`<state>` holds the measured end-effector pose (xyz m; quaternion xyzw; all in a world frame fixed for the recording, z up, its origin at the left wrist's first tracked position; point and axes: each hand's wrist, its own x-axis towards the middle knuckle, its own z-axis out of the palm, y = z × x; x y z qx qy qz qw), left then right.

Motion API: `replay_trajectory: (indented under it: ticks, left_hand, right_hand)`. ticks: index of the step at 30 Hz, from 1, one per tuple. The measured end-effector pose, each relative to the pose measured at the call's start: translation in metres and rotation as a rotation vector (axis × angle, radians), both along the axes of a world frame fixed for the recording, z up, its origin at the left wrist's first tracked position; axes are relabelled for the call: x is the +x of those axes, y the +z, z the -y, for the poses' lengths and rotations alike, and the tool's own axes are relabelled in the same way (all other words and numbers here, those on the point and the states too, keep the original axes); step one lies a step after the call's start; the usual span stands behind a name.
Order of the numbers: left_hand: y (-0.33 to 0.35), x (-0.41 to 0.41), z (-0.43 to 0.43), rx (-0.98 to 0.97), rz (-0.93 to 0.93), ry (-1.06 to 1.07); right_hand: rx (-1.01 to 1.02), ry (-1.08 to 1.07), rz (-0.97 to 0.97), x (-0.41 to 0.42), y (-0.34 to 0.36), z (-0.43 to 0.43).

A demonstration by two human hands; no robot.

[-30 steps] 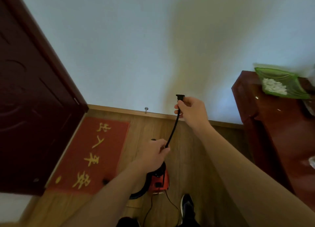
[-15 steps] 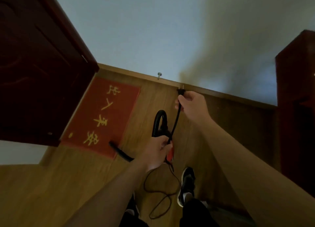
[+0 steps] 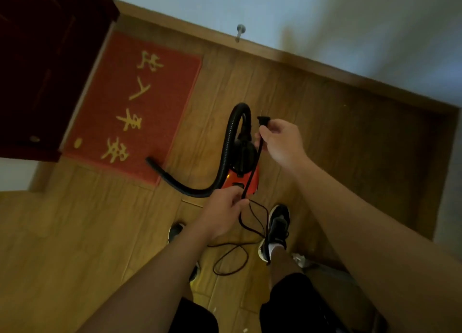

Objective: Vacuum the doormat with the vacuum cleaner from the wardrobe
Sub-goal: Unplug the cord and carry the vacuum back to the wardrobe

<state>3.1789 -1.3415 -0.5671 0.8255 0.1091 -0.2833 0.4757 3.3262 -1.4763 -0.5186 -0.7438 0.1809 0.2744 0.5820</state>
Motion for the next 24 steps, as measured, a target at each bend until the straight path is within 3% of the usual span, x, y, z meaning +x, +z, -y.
replay_trajectory:
  ticks: [24]
  left_hand:
    - [-0.263, 0.002, 0.002, -0.051, -0.069, 0.069]
  right_hand:
    - [-0.086, 0.080, -0.069, 0.024, -0.276, -0.016]
